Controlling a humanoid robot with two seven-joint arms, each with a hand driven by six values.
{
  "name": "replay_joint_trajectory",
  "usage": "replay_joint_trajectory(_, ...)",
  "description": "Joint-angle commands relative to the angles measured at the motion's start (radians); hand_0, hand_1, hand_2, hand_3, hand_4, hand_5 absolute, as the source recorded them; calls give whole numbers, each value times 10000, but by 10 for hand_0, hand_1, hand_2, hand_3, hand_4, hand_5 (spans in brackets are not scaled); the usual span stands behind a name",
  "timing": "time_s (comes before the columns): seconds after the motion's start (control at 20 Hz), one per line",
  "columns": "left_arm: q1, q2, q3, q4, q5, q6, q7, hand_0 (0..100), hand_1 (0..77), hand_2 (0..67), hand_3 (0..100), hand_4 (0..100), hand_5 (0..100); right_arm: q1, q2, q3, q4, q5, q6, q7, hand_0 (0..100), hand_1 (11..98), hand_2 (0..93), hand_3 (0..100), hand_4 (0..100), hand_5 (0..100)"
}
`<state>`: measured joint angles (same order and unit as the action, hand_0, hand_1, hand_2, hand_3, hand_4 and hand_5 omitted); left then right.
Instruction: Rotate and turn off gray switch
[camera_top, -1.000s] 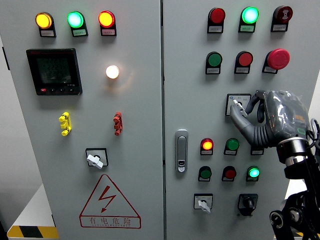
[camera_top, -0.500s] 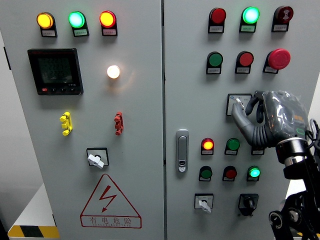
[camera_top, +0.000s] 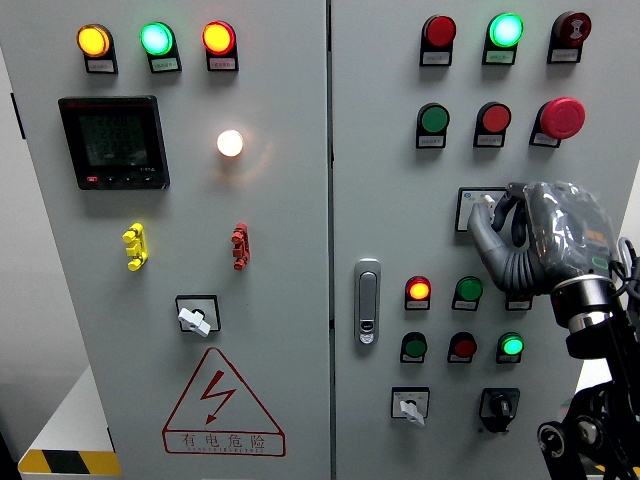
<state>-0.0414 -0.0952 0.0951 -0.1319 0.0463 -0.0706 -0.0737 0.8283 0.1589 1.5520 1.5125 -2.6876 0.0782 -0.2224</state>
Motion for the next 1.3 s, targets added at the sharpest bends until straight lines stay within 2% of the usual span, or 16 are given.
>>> replay_joint_trajectory(0.0,0,1,0,0,12,0,1,884,0,133,188,82,109,-31,21,4,61,1,-15,0,773,336,714,966,1000,1000)
replay_joint_trajectory(0.35,0,1,-15,0,-3,0,1,885,0,133,187,82,109,-153,37,65,199,1,-474,0,828,273,668,937,1000,1000)
replay_joint_trajectory(0.5,0,1,0,0,12,0,1,885,0,133,187,82,109,-322,22,95,459,1,-552,0,738,272,664,927,1000,1000)
replay_joint_trajectory(0.55,0,1,0,0,12,0,1,885,0,133,187,82,109,-383,37,126,551,1,-552,0,691,268,656,937,1000,1000)
replay_joint_trajectory(0.6,0,1,0,0,12,0,1,885,0,133,187,82,109,-414,22,157,674,1,-552,0,572,245,654,942,982,1000)
replay_joint_trajectory(0.65,0,1,0,0,-3,0,1,885,0,133,187,82,109,-490,21,172,796,1,-552,0,442,262,652,946,959,1000)
replay_joint_trajectory(0.7,0,1,0,0,12,0,1,885,0,133,187,82,109,-521,21,172,874,1,-552,0,48,287,647,955,890,1000)
replay_joint_trajectory(0.75,0,1,0,0,12,0,1,885,0,134,187,82,109,-582,21,188,950,1,-567,0,0,314,642,967,877,1000)
replay_joint_trajectory(0.95,0,1,0,0,12,0,1,885,0,134,187,82,109,-782,21,188,1334,32,-567,15,0,339,618,966,858,1000)
replay_joint_trajectory(1.05,0,1,0,0,12,0,1,884,0,134,187,82,109,-904,6,188,1533,47,-567,31,0,346,570,868,805,1000)
replay_joint_trajectory(1.15,0,1,0,0,12,0,1,884,0,134,187,82,109,-1058,6,188,1732,62,-567,31,0,351,520,817,743,1000)
replay_joint_trajectory(1.25,0,1,0,0,12,0,1,884,0,134,187,82,109,-1241,-24,188,1932,62,-567,61,0,354,478,756,669,1000)
